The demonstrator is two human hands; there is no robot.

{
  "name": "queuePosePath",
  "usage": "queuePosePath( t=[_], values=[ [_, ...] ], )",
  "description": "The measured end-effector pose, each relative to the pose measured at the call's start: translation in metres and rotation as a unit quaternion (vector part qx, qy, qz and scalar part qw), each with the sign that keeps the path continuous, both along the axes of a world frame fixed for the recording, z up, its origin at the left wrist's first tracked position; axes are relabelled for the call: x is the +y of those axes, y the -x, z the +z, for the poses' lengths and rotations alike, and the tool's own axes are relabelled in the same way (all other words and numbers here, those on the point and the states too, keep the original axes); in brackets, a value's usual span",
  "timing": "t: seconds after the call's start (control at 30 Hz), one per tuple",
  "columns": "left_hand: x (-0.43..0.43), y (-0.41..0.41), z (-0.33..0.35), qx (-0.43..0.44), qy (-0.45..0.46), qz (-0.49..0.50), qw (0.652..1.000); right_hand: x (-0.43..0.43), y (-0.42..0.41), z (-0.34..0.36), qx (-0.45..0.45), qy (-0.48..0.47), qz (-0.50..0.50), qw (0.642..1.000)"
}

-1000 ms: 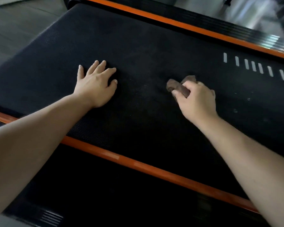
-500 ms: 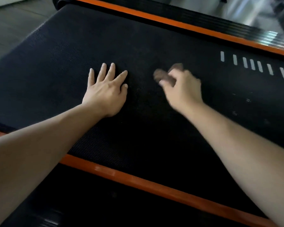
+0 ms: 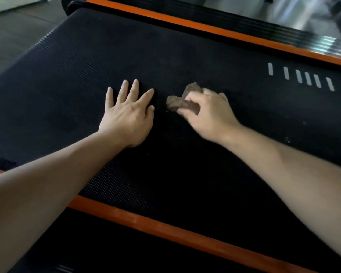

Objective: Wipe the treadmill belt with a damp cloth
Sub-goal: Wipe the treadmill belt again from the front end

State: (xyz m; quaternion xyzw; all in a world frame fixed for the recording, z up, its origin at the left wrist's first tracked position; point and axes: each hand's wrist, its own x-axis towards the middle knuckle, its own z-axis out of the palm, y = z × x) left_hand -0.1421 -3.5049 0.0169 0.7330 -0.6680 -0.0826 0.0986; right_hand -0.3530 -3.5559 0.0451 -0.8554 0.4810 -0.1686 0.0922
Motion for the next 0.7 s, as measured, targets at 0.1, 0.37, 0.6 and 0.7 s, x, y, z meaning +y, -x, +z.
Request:
queuePosePath(
  t=[0.1,0.37,0.6,0.7],
  values=[
    [0.001,-0.002,-0.001,0.004,0.003,-0.002,1.0,-0.06,0.005,0.01,0.012,0.028,-0.125,0.992],
    [-0.001,0.0,0.0,0.0,0.001,0.003,1.0,-0.001,-0.009,-0.006,-0.018,0.008,0.005,1.0],
    [-0.001,-0.001,0.004,0.018,-0.008,-0.001,1.0,-0.106,-0.006,0.003,-0.003,0.038,-0.218,0.975],
    [-0.014,0.001,0.013,0.049,0.007,0.006,0.999,-0.054,-0.019,-0.005,-0.03,0.009,-0.082,0.996]
  ],
)
